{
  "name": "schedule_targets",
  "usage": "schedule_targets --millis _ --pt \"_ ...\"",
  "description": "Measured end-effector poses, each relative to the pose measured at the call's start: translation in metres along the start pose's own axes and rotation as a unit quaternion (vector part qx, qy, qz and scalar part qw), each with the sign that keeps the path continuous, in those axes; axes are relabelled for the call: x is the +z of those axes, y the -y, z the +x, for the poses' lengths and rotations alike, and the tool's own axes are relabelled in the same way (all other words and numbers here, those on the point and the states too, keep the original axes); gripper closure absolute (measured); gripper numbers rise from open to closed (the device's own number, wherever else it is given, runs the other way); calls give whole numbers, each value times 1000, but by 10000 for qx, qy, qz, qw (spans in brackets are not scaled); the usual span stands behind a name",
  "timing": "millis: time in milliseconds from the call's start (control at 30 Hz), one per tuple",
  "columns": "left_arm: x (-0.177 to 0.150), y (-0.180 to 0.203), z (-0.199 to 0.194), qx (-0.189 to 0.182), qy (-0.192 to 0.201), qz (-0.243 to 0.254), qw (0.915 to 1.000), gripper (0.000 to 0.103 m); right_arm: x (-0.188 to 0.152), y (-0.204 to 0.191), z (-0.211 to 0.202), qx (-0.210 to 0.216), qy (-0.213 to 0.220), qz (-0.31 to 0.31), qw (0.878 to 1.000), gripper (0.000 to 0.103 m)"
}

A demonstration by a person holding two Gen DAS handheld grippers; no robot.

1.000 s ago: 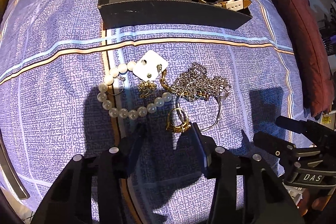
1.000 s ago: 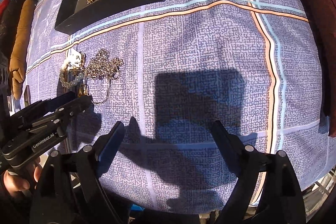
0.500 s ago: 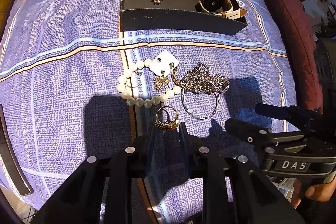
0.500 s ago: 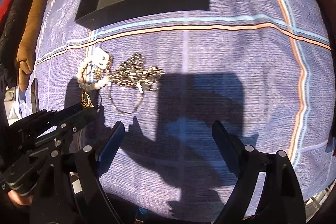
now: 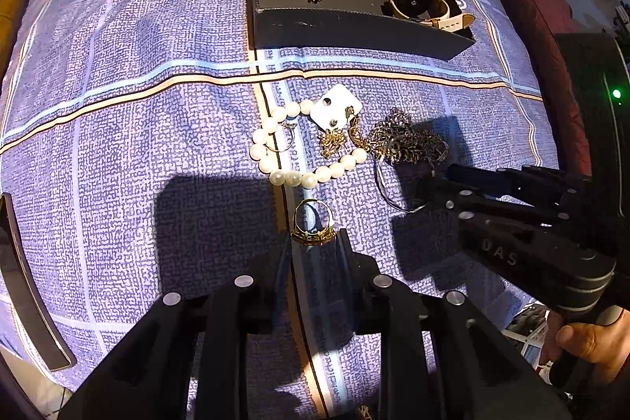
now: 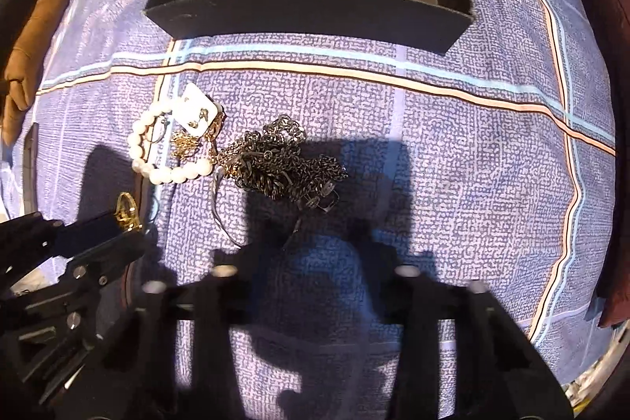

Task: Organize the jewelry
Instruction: 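Grasp the gold ring with the left tool while the right tool reaches the silver hoop, then grasp and lift the silver hoop with the right tool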

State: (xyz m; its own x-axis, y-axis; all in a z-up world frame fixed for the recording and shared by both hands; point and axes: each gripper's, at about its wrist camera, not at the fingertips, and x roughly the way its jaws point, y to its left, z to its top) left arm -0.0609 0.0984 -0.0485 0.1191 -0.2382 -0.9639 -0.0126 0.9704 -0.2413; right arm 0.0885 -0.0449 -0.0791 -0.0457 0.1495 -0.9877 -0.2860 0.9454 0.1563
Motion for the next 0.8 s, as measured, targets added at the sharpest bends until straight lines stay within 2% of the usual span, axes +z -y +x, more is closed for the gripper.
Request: schedule_targets --millis 33,200,367,633,700,800 --pt "1 2 2 -5 5 10 10000 80 -2 7 -2 101 -4 105 9999 98" --pt "8 12 4 -27 21 70 10000 80 -19 37 -18 485 149 497 9975 99" --pt "13 20 4 -47 33 126 9999 80 -33 61 -51 578 451 546 9958 100" --pt "25 28 4 -46 93 134 9999 80 -36 64 -101 521 1041 344 9926 100" --pt "30 25 1 -63 91 101 9999 80 -34 66 -99 480 956 307 9938 100" --pt "27 24 -2 -36 100 91 9999 80 -31 66 -71 645 464 473 9957 96"
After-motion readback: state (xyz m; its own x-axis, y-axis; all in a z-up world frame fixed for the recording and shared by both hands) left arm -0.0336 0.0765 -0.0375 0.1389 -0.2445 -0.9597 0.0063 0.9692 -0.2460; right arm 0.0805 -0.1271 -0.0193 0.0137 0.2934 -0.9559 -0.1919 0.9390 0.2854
